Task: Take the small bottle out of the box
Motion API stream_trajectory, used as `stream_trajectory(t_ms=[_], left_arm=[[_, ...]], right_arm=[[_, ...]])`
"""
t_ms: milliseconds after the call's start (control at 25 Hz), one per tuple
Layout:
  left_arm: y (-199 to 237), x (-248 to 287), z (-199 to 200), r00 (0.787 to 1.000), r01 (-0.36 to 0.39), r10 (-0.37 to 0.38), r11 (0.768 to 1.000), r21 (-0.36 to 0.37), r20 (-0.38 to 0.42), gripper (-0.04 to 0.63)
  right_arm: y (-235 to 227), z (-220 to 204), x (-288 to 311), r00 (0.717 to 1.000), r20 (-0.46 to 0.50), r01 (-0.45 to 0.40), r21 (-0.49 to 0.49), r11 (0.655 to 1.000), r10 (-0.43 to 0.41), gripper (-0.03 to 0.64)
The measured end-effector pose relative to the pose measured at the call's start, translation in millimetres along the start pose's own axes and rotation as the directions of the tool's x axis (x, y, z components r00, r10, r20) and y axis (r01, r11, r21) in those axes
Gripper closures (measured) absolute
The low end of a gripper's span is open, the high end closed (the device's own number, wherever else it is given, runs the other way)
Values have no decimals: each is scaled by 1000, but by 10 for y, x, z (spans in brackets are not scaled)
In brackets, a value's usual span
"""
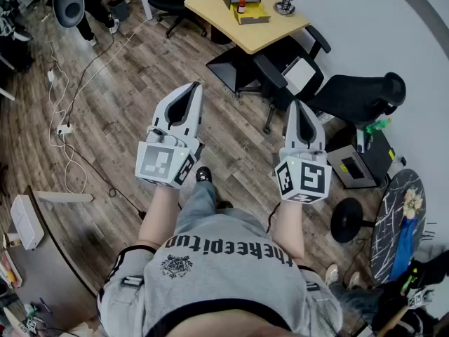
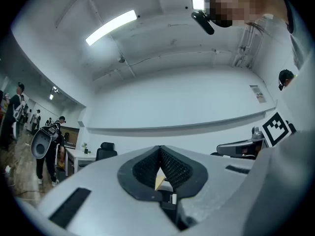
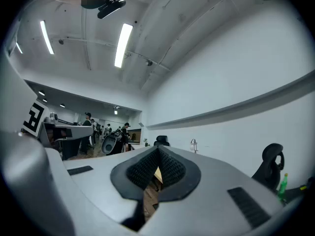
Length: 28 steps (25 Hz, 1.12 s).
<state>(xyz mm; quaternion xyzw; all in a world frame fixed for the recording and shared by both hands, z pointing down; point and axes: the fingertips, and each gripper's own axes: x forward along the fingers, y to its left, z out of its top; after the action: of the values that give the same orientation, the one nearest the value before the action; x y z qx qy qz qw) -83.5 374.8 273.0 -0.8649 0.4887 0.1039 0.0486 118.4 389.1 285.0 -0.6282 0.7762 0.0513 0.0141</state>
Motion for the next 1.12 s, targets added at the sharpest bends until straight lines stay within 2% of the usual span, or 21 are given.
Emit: stream_trajectory(t_ms=[600, 1120], left_arm=[[103, 176, 24, 1000, 26, -26, 1000, 6, -3, 592], [696, 837, 24, 999, 33, -34, 999, 25, 27, 592]], right_arm=[[16, 18, 190, 1000, 15, 7, 7, 1000, -7, 615], [59, 77, 1104, 998, 60, -17, 33, 999, 15, 615]])
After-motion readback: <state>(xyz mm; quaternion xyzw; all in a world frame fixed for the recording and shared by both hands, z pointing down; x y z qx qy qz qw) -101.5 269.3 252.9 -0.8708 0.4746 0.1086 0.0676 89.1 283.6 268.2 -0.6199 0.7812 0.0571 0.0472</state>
